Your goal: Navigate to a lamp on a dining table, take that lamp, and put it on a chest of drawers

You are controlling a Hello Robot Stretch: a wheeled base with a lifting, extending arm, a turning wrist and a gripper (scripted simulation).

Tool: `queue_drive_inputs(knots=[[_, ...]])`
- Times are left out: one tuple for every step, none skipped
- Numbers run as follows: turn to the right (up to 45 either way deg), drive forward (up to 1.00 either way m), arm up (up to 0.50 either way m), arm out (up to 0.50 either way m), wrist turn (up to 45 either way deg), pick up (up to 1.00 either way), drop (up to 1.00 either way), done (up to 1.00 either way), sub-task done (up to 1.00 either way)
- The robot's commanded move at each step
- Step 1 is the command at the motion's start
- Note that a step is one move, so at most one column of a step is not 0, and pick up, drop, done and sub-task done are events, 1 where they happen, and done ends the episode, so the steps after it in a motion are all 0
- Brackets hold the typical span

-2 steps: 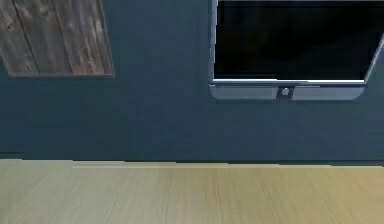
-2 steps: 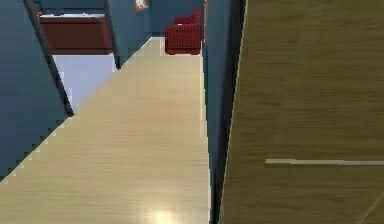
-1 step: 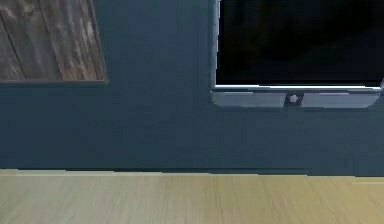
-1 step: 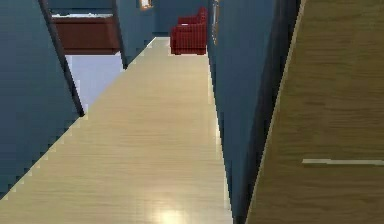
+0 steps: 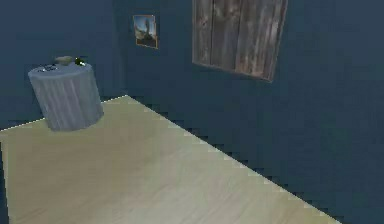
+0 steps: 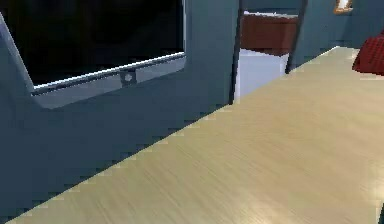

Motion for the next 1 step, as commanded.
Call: queue_drive_inputs(knots=[[-36.0,0.00,0.00,0.00,0.0,0.00,0.00,0.00,0.00]])
